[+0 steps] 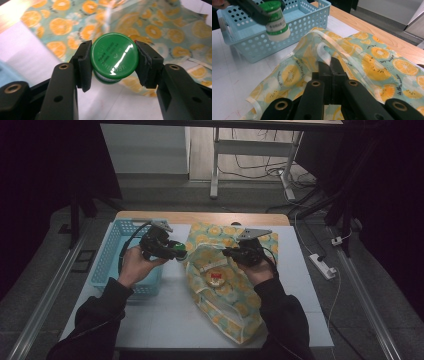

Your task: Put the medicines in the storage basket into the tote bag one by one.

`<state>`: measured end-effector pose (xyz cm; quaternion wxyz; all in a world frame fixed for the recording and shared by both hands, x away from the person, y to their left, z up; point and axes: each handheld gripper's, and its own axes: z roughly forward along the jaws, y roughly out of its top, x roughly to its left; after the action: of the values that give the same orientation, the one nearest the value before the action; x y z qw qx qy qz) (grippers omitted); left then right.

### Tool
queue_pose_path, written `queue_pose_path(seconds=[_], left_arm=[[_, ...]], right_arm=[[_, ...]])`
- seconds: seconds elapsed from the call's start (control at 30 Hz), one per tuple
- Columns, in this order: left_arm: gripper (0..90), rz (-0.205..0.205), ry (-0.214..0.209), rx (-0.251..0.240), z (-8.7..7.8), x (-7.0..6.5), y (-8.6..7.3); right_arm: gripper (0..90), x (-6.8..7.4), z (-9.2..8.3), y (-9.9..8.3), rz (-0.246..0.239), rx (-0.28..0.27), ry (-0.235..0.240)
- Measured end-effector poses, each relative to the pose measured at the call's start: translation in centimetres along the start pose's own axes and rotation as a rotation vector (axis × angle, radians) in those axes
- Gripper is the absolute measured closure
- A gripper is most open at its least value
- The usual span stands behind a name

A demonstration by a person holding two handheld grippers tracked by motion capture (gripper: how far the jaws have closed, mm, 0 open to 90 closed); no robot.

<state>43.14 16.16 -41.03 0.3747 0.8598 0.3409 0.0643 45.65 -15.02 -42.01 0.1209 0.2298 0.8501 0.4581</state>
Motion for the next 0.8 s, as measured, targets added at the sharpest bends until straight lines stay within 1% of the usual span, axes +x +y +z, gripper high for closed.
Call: queue_pose_path(seconds=[0.03,0.07,0.17,0.2,0.27,0.3,0.37,0.4,0.63,0.77,0.8], left_arm=[[51.4,0.012,-0.015,0.0,0.5,-0.6,0.3],[51.4,0.012,-0.015,0.0,0.5,-0.6,0.3],[51.4,0.027,-0.037,0.0,1.1,-1.3,0.7],[51.3,0.037,-0.053,0.003,1.7,-1.8,1.0],[51.3,0.041,-0.06,0.006,2.0,-2.0,1.1],[51.3,0.048,-0.07,0.007,2.6,-2.4,1.3],[51.4,0.056,-0.083,0.011,3.2,-2.8,1.6],[51.3,0.056,-0.083,0.011,3.2,-2.8,1.6],[51.3,0.087,-0.111,0.021,5.4,-4.1,2.6],[51.3,0.101,-0.116,0.033,6.6,-4.5,3.1],[51.3,0.098,-0.118,0.032,7.0,-4.6,3.1]], right_arm=[[90.0,0.0,0.0,0.0,0.0,-0.001,0.001],[90.0,0.0,0.0,0.0,0.0,-0.001,0.001],[90.0,0.0,0.0,0.0,0.0,-0.001,-0.001],[90.0,0.0,0.0,0.0,0.0,-0.001,0.0],[90.0,0.0,0.0,0.0,0.001,-0.002,-0.001],[90.0,0.0,0.0,0.0,0.0,-0.002,-0.001],[90.0,0.0,0.0,0.0,0.0,-0.002,-0.001],[90.0,0.0,0.0,0.0,0.0,-0.002,-0.001],[90.0,0.0,-0.1,0.0,0.0,-0.004,0.0],[90.0,0.0,-0.1,0.0,0.0,0.0,0.0],[90.0,0.0,-0.1,0.0,-0.001,-0.001,0.001]])
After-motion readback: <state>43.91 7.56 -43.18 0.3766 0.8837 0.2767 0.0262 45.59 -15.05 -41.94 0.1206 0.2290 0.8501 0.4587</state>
